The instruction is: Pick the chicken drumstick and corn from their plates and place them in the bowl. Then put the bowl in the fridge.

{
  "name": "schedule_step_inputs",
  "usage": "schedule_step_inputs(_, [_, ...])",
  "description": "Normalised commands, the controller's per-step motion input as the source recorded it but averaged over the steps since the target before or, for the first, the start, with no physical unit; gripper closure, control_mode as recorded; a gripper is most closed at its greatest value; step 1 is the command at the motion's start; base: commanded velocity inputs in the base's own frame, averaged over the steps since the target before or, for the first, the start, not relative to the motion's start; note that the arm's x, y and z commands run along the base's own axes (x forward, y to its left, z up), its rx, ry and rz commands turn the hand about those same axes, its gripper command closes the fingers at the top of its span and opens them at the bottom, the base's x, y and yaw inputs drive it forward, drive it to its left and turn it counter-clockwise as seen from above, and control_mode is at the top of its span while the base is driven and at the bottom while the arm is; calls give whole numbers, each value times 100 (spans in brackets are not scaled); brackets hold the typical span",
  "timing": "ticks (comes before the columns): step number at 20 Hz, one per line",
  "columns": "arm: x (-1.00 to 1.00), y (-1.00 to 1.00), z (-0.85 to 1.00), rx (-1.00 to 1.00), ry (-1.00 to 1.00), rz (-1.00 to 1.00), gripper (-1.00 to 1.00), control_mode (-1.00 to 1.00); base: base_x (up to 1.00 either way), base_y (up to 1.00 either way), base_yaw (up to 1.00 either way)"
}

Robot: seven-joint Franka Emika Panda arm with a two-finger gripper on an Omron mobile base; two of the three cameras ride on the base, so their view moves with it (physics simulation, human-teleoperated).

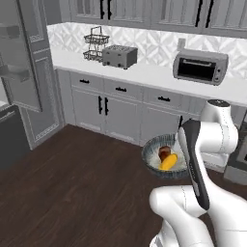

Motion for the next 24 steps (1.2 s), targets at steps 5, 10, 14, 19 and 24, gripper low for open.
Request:
schedule_step_inputs(5, [0,0,0,0,0,0,100,100,100,0,62])
schedule_step_inputs(10, [0,0,0,0,0,0,100,100,100,0,62])
schedule_step_inputs(14, [0,0,0,0,0,0,100,100,100,0,56])
schedule_step_inputs(19, [0,0,0,0,0,0,100,100,100,0,46])
schedule_step_inputs(24, [0,0,0,0,0,0,100,100,100,-22,49])
